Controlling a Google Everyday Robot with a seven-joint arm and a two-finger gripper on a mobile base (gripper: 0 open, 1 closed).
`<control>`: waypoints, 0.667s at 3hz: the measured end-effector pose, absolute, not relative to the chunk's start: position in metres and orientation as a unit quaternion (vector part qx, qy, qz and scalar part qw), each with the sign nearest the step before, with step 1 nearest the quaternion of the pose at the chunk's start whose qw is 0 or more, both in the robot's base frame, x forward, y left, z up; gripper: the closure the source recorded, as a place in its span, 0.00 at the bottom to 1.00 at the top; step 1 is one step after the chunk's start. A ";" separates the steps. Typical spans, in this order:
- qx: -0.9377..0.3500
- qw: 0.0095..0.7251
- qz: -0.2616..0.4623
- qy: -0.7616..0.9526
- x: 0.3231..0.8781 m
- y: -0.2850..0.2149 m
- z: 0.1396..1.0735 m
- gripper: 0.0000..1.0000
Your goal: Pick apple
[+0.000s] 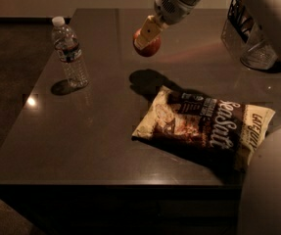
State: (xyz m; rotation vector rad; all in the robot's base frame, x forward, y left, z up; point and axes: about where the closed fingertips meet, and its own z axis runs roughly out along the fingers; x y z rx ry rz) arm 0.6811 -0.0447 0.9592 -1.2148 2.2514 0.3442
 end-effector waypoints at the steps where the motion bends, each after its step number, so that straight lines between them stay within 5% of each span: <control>1: -0.462 0.290 0.138 0.826 0.661 -0.041 0.994 1.00; 2: -0.462 0.300 0.154 0.820 0.648 -0.033 1.015 1.00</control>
Offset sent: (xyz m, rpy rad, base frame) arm -0.0515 0.0163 0.0848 0.1089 -0.0414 0.0463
